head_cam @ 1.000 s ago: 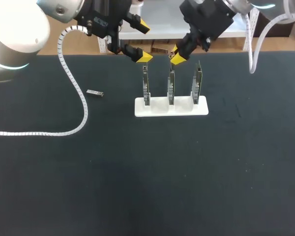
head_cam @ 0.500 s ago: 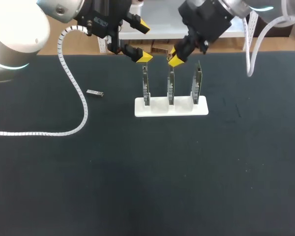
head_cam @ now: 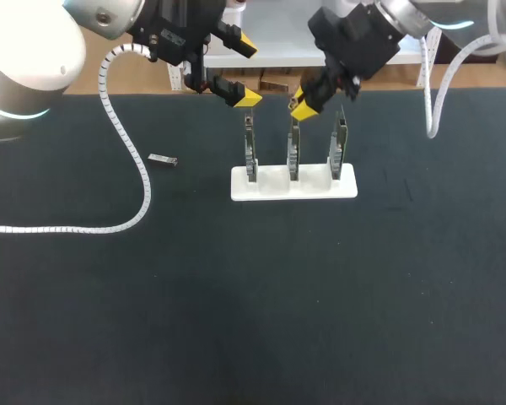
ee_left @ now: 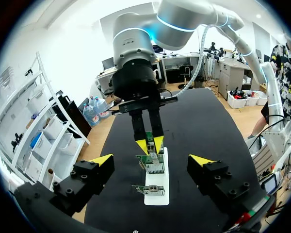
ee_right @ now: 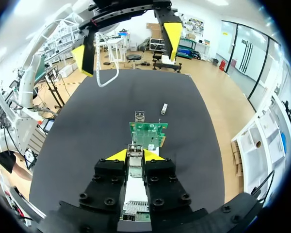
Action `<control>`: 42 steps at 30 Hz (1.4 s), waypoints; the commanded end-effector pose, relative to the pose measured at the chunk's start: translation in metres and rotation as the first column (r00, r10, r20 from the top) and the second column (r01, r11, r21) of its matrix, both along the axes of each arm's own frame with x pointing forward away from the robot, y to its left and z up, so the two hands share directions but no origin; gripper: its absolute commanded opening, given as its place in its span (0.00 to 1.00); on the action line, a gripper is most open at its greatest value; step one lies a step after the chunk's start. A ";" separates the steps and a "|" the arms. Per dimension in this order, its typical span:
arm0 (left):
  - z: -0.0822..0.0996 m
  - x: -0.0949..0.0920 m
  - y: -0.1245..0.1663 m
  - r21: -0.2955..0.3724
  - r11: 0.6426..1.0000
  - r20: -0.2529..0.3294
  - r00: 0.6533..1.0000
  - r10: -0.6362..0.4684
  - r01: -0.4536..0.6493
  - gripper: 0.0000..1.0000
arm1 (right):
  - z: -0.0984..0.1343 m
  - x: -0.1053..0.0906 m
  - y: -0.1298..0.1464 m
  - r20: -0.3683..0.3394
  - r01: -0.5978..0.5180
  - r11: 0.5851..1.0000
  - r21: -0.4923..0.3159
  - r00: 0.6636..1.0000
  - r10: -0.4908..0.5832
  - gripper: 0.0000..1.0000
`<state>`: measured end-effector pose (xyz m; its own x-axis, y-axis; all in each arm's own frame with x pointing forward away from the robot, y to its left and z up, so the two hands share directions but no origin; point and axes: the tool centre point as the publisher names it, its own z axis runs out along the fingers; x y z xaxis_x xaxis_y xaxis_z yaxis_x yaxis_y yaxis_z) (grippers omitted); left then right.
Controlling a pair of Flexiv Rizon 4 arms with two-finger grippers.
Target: Pick up the optical module with the left hand, and insert it into the network port with the right hand.
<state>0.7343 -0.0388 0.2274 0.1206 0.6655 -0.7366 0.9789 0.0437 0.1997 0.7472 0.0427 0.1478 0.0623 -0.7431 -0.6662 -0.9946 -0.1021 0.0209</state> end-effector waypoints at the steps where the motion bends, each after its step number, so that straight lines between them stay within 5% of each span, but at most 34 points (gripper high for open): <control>1: 0.001 0.002 -0.001 0.009 1.000 -0.005 1.000 0.000 0.000 1.00 | 0.000 -0.002 -0.002 0.023 0.002 1.000 -0.003 1.000 -0.002 0.00; 24: 0.001 0.002 -0.001 0.009 1.000 -0.005 1.000 0.000 0.000 1.00 | -0.010 0.005 -0.002 0.015 -0.023 0.999 0.034 1.000 0.022 0.00; 25: 0.001 0.002 -0.001 0.009 1.000 -0.005 1.000 0.000 0.000 1.00 | -0.010 0.005 -0.002 0.020 -0.020 0.999 0.036 1.000 0.019 0.04; 26: 0.001 0.002 -0.001 0.009 1.000 -0.005 1.000 0.000 0.000 1.00 | -0.009 0.005 -0.002 0.021 -0.020 0.999 0.041 1.000 0.019 0.22; 27: 0.001 0.002 -0.001 0.009 1.000 -0.005 1.000 0.000 0.000 1.00 | -0.008 0.005 -0.002 0.025 -0.016 0.999 0.039 1.000 0.015 0.68; 28: 0.001 0.002 -0.001 0.009 1.000 -0.005 1.000 0.000 0.000 1.00 | -0.006 0.005 -0.002 0.031 -0.018 0.999 0.044 0.999 0.017 1.00; 42: 0.001 0.002 -0.001 0.009 1.000 -0.005 1.000 0.000 0.000 1.00 | 0.026 0.005 0.002 0.093 -0.036 0.998 0.053 0.995 0.031 1.00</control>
<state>0.7343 -0.0388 0.2275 0.1206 0.6655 -0.7366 0.9789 0.0437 0.1997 0.7586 0.0466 0.1706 0.1480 -0.7036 -0.6951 -0.9877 -0.1406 -0.0679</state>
